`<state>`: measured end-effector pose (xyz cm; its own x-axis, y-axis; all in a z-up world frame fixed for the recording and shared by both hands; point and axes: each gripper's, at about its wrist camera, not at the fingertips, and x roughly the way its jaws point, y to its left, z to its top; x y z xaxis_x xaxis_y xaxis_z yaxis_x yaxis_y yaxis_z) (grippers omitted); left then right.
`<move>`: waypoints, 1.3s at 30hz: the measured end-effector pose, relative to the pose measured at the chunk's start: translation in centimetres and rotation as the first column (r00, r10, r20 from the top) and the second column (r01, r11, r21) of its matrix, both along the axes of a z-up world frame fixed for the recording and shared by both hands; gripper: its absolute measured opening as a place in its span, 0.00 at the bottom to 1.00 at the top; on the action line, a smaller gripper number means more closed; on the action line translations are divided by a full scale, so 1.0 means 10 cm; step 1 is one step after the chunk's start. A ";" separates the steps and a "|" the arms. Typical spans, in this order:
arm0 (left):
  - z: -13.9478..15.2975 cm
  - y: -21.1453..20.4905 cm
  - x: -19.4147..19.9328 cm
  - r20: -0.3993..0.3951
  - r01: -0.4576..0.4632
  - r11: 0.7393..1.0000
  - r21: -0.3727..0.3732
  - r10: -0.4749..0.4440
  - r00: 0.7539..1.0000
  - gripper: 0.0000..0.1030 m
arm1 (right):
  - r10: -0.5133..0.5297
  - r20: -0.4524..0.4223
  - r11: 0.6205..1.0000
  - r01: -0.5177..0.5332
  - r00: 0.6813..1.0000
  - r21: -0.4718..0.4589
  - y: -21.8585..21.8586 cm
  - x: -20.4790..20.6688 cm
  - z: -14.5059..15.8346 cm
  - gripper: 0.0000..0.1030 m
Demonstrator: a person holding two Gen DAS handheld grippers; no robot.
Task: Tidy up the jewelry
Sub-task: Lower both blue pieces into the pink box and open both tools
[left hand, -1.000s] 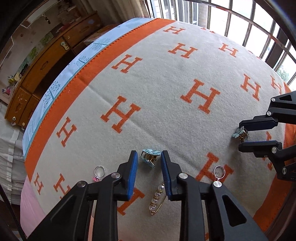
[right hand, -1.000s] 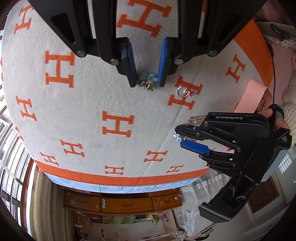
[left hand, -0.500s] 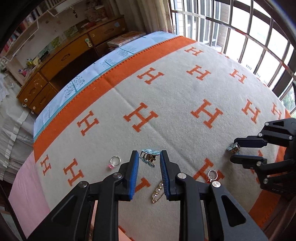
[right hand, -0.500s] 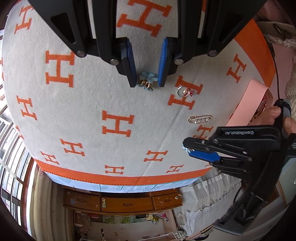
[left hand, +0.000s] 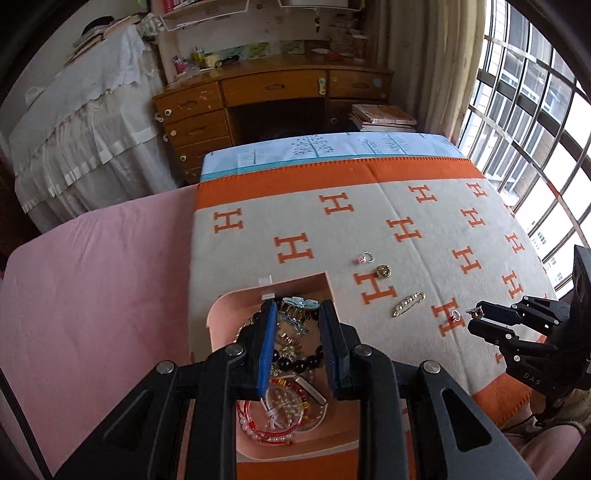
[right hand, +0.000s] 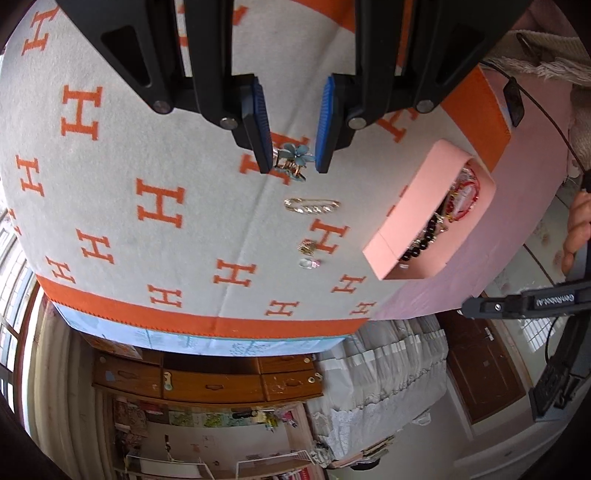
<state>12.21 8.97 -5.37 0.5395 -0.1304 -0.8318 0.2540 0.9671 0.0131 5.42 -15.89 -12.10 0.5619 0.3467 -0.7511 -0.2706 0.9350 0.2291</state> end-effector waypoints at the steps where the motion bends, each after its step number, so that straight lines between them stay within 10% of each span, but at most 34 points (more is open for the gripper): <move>1: -0.05 0.08 -0.02 -0.007 -0.016 1.000 -0.015 0.016 1.000 0.21 | 0.025 0.010 1.000 -0.025 1.000 0.003 0.10 0.01 0.06 0.23; 9: -0.51 0.52 0.11 -0.123 -0.135 0.980 -0.146 0.118 0.985 0.21 | 0.191 0.047 0.981 -0.193 0.980 0.035 0.93 0.35 0.43 0.23; 17: -0.71 0.58 0.24 -0.153 -0.177 0.971 -0.163 0.152 0.976 0.21 | 0.222 -0.118 0.973 -0.212 0.968 0.086 1.39 1.00 0.15 0.24; 39: -0.84 0.20 0.55 -0.144 -0.168 0.975 -0.143 0.147 0.979 0.25 | 0.029 -0.106 0.987 -0.011 0.994 0.163 0.76 0.77 0.25 0.27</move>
<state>17.73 10.97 -13.74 0.4509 -0.1843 -0.8733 0.0877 0.9829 -0.1621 13.09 -8.24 -9.61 0.4723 0.4792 -0.7398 -0.2543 0.8777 0.4062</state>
